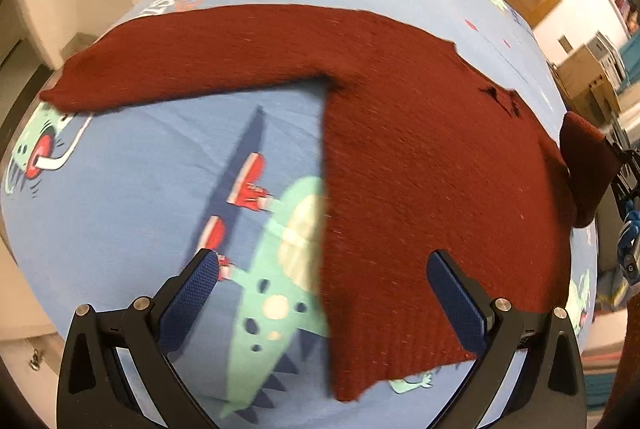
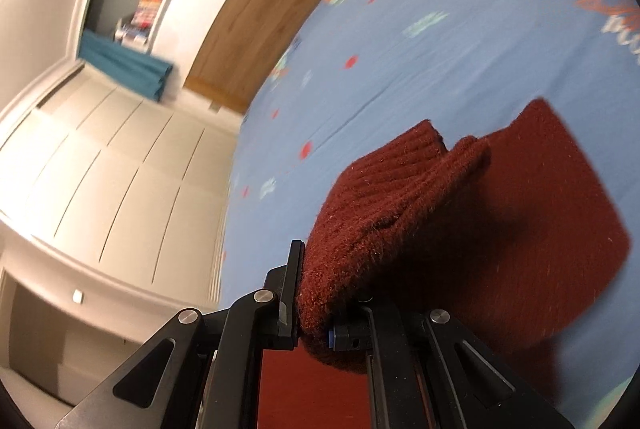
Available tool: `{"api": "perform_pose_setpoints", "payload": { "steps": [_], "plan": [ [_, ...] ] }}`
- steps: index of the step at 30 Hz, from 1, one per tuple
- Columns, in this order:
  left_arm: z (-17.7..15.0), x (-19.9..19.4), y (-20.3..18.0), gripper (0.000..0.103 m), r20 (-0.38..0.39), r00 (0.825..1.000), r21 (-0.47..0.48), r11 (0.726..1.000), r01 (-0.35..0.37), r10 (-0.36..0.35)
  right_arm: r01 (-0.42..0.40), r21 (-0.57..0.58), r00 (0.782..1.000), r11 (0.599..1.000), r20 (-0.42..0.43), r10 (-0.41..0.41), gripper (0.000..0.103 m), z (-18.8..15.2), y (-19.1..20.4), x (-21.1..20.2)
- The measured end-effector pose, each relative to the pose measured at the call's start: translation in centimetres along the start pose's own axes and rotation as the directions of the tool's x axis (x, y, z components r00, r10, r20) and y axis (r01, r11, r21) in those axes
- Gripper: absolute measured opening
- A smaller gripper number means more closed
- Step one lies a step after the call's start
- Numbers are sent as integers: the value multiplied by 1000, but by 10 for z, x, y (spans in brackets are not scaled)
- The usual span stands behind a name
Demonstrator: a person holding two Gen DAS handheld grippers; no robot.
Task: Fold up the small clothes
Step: 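Carry the held sleeve across the sweater body with the right gripper, then open the right gripper to release the sleeve and lift away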
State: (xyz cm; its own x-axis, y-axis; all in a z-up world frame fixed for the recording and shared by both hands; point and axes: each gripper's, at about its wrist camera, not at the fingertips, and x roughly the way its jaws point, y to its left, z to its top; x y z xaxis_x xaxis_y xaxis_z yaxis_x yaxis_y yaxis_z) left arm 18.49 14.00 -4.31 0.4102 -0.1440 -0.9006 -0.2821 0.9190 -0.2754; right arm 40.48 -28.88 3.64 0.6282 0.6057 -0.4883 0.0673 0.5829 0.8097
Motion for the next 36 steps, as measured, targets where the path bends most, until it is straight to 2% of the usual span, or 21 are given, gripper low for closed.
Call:
{"api": "perform_pose_setpoints", "payload": {
  "steps": [7,14,16,23,31,36],
  "plan": [
    [5,-10,35,102,41,998,-101,994,-34,39,-46,-40,992,998,-119,41,9,-36,59,70],
    [7,-12,57,102,55,996,-135,989,-63,71,-67,-110,978,992,-205,44,9,-75,88,123],
    [7,-11,61,102,52,994,-138,987,-83,91,-65,-127,972,990,-233,34,9,-88,92,136],
    [4,0,63,102,27,995,-127,988,-92,97,-34,-186,950,982,-311,-26,11,-129,92,171],
    [2,7,53,102,22,995,-94,991,-93,96,-15,-289,938,957,-335,-86,11,-148,103,188],
    [0,10,51,102,14,997,-83,993,-80,81,10,-365,918,931,-365,-153,12,-164,105,202]
  ]
}}
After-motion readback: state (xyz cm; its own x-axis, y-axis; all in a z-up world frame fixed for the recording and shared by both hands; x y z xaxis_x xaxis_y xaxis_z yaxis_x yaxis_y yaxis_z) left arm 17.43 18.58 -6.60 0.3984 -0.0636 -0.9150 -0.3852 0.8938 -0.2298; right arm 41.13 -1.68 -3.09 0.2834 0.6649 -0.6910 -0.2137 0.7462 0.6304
